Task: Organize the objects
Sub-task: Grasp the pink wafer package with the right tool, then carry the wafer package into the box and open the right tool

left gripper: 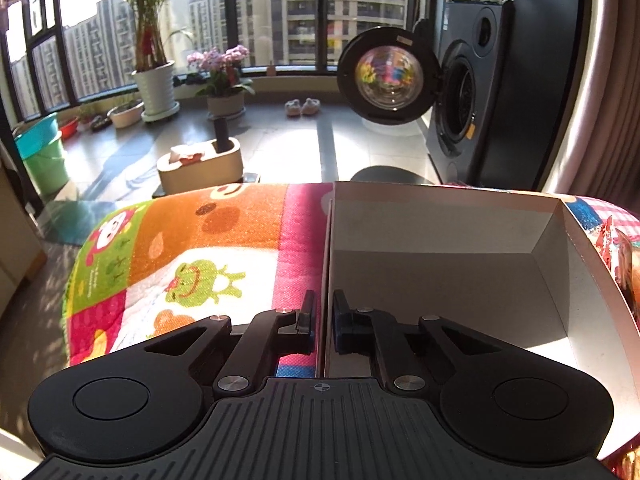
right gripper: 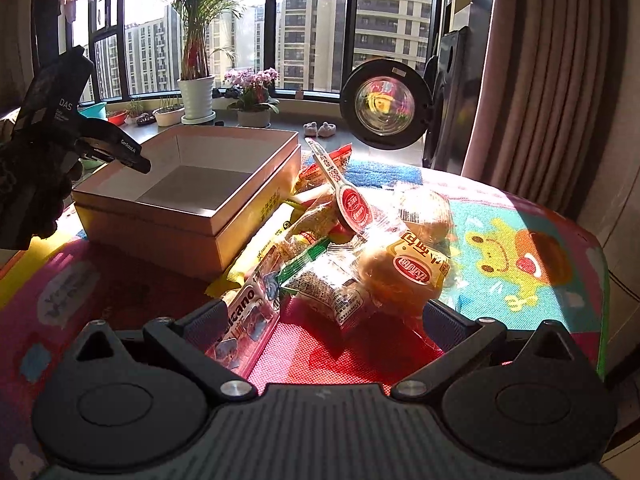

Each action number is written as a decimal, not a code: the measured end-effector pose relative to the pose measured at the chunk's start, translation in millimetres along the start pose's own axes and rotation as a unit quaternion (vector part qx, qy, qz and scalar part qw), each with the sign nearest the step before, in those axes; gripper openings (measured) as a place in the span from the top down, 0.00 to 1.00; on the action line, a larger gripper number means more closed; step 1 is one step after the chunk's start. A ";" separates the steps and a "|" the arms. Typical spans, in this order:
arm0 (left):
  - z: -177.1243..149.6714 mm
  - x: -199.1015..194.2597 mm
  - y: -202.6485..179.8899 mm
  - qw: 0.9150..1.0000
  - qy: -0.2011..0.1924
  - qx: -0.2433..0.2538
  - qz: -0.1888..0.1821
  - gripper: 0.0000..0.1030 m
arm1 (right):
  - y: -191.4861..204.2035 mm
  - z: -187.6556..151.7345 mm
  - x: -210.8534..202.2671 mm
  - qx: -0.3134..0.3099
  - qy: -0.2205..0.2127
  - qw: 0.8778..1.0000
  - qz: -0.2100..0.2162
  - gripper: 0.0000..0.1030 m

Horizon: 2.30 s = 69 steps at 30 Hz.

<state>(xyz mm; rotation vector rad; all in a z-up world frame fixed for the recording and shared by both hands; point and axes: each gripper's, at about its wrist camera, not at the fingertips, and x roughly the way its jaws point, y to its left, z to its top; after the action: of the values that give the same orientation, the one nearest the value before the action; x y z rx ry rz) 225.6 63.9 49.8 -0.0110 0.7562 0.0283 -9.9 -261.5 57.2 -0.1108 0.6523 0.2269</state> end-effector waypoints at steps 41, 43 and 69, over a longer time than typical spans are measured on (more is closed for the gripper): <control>-17.1 -14.8 1.4 1.000 0.008 -0.011 -0.023 0.91 | 9.5 0.7 -7.0 -0.002 0.032 0.999 -0.005 0.40; -16.9 -14.8 -0.5 1.000 0.006 -0.008 -0.019 0.91 | 7.9 3.3 -11.4 0.028 0.028 0.999 0.029 0.38; -18.3 -14.0 3.1 0.999 0.000 -0.021 -0.026 0.91 | 14.3 16.1 -28.7 0.039 0.092 0.992 0.073 0.78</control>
<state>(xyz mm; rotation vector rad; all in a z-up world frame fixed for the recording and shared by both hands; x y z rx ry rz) 202.8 66.3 46.1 -0.0710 0.7560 -0.0045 -26.1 -249.9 87.1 -0.0087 0.8524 0.3354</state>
